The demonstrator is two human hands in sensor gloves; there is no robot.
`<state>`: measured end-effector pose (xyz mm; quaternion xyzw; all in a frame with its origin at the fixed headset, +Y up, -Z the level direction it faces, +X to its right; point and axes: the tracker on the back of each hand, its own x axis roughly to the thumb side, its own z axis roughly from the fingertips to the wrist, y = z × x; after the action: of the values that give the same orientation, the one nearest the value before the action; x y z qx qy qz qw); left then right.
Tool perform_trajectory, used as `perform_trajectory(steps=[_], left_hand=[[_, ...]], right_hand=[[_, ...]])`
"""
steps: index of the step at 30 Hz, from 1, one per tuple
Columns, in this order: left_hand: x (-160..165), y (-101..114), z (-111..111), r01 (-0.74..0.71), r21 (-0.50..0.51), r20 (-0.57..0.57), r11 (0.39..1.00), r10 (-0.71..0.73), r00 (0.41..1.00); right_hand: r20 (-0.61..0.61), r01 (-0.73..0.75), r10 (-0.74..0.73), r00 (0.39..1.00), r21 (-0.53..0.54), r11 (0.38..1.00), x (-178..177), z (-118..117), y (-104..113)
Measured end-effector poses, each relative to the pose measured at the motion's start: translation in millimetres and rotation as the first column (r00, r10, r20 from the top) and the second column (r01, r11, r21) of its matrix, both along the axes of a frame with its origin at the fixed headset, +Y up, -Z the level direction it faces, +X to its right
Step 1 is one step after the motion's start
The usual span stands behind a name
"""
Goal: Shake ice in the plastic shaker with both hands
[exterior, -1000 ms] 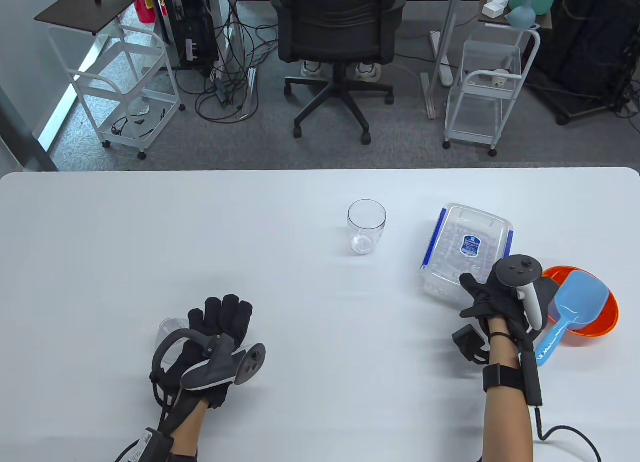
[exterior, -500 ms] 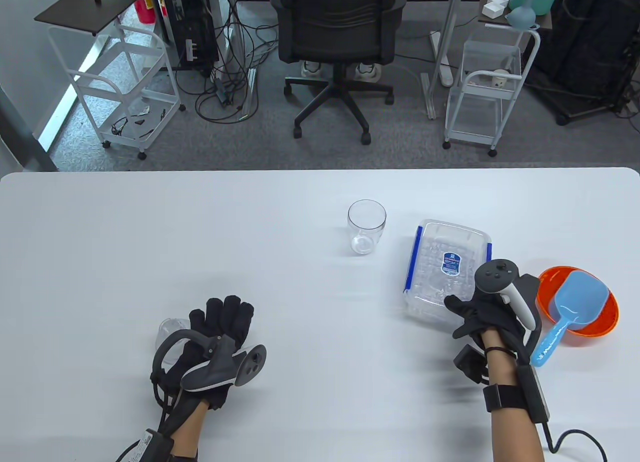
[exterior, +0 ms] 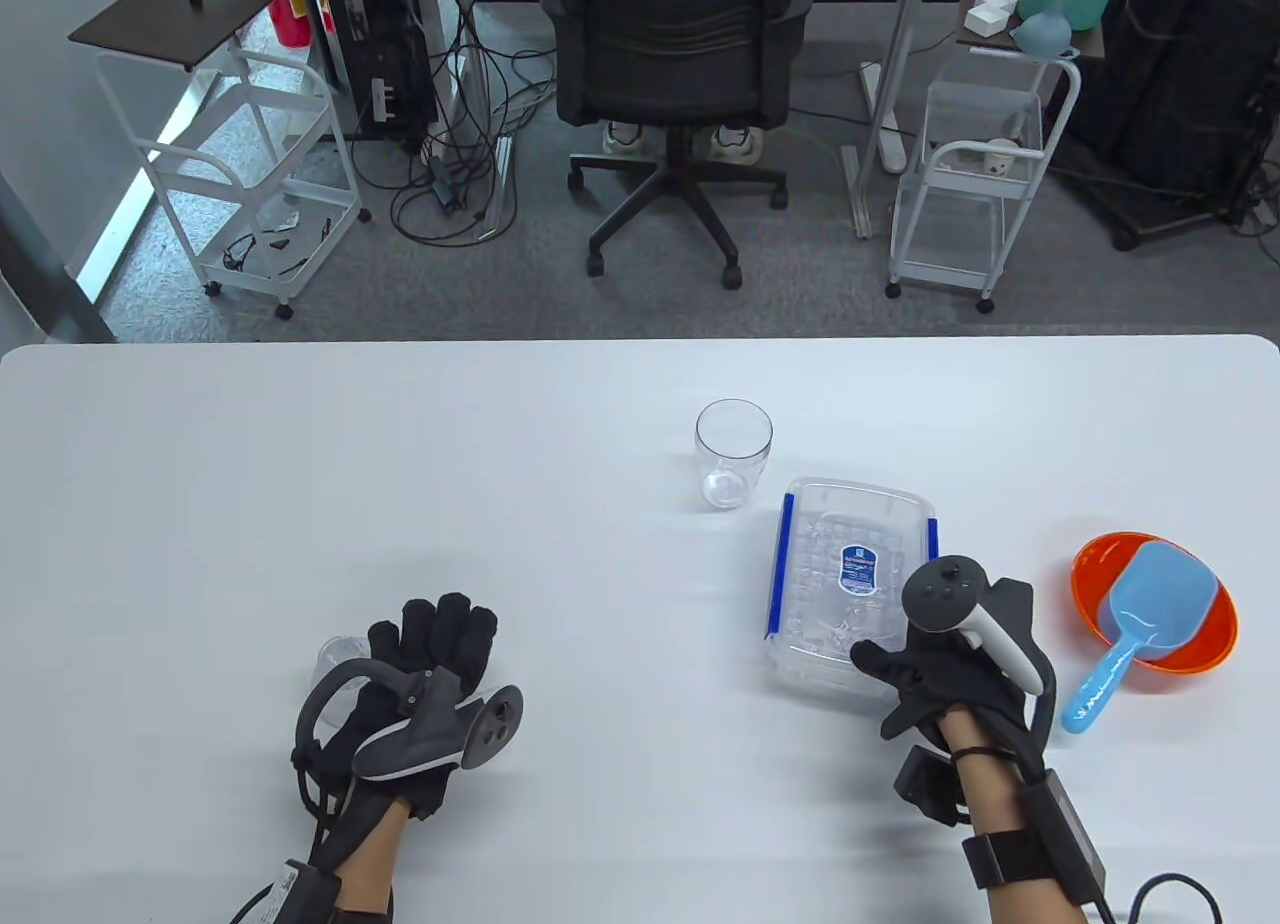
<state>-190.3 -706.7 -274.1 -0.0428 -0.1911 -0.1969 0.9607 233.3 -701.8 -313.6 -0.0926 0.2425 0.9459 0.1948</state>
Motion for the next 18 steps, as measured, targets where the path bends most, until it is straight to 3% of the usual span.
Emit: perform_trajectory(steps=[18], left_hand=[[1.8,-0.6,0.5,0.001,-0.022,-0.001,1.000,-0.001,1.000]], right_hand=[[-0.272,-0.071,0.081,0.959,0.045,0.996,-49.1,37.5,4.5]])
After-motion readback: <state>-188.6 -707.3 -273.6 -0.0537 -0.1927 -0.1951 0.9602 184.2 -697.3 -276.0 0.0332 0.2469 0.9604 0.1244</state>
